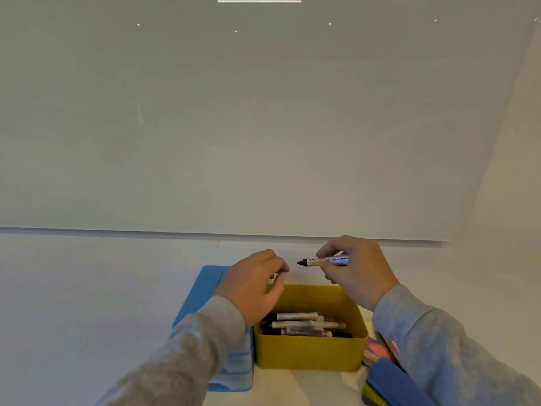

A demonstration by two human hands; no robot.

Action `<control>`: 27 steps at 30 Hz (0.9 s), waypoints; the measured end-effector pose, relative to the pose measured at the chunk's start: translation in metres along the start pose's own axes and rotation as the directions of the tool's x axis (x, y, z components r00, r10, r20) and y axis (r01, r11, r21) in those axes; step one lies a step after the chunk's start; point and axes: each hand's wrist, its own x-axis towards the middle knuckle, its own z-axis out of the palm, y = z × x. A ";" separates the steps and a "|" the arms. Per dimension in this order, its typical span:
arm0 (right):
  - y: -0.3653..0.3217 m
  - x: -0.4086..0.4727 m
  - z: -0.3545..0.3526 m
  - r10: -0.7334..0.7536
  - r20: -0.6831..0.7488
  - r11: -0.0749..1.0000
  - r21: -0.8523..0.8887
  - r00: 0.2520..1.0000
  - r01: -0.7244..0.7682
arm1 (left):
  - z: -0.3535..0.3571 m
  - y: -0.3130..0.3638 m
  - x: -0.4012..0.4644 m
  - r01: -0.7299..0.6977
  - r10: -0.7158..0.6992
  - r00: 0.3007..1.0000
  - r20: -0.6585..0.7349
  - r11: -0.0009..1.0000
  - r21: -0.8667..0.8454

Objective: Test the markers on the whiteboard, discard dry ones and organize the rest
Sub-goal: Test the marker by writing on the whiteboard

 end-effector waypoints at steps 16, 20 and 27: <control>-0.112 0.094 -0.112 -0.542 -0.598 0.831 -0.274 0.591 0.484 | -0.137 0.029 0.163 -0.031 0.210 0.895 -0.394 0.909 0.415; -0.132 0.117 -0.119 -0.681 -0.549 0.727 -0.429 0.484 0.537 | -0.123 0.018 0.167 -0.026 0.250 0.897 -0.364 0.852 0.523; -0.128 0.120 -0.107 -0.835 -0.337 0.544 -0.621 0.434 0.564 | -0.116 0.008 0.170 -0.002 0.268 0.892 -0.364 0.807 0.591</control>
